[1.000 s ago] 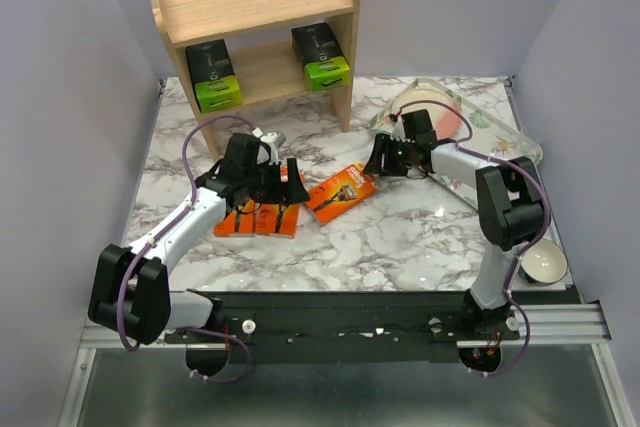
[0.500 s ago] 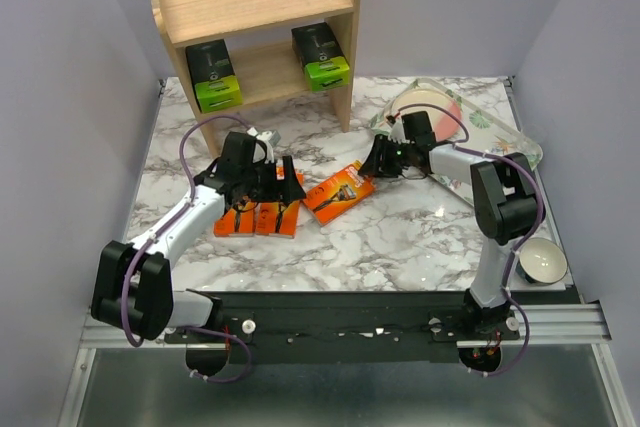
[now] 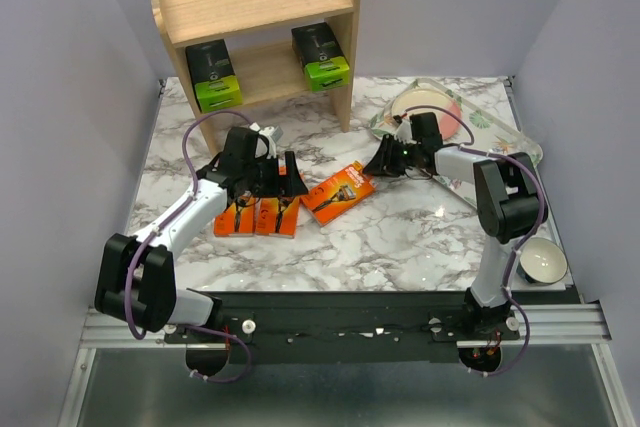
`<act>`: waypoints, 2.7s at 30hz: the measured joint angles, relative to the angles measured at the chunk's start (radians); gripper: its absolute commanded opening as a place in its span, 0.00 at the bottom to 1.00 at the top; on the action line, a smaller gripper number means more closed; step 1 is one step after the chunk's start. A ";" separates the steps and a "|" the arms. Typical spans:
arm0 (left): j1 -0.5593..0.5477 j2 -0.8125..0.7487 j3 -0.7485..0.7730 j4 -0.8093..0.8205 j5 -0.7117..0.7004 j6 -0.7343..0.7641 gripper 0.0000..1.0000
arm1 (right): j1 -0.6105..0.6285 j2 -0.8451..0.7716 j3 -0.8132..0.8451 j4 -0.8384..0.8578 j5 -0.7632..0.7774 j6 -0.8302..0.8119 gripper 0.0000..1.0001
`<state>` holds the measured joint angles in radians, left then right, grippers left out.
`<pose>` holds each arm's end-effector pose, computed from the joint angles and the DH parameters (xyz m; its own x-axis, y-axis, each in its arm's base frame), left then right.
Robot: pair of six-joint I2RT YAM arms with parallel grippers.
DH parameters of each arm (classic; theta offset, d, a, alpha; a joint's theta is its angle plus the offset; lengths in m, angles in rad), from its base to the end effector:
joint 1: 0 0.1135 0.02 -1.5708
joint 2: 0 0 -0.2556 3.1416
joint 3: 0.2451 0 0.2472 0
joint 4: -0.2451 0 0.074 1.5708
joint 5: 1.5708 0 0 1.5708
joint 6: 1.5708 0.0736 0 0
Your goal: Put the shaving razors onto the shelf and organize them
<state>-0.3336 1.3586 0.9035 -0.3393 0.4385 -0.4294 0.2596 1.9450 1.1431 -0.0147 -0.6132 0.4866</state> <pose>0.2794 -0.1299 0.2115 -0.8534 -0.1032 -0.5110 0.2445 0.7865 -0.5671 0.3904 0.1475 0.1230 -0.8989 0.1570 -0.4091 -0.1928 0.6967 0.6909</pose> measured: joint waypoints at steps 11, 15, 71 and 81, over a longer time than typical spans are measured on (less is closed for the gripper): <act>0.000 0.010 0.005 0.004 0.001 -0.009 0.93 | 0.000 0.021 0.000 0.002 0.026 -0.033 0.01; 0.000 0.010 -0.003 0.039 0.012 -0.074 0.97 | 0.000 0.016 -0.009 -0.003 0.040 -0.050 0.01; -0.299 0.517 0.117 0.496 0.042 -1.085 0.77 | 0.089 -0.606 -0.438 -0.226 0.411 0.526 0.01; -0.362 0.546 0.185 0.463 0.027 -1.080 0.73 | 0.087 -0.606 -0.433 -0.245 0.436 0.542 0.01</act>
<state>-0.6952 1.9041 1.0889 0.1242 0.4652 -1.5089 0.3462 1.3392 0.7101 -0.2600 -0.1772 1.0290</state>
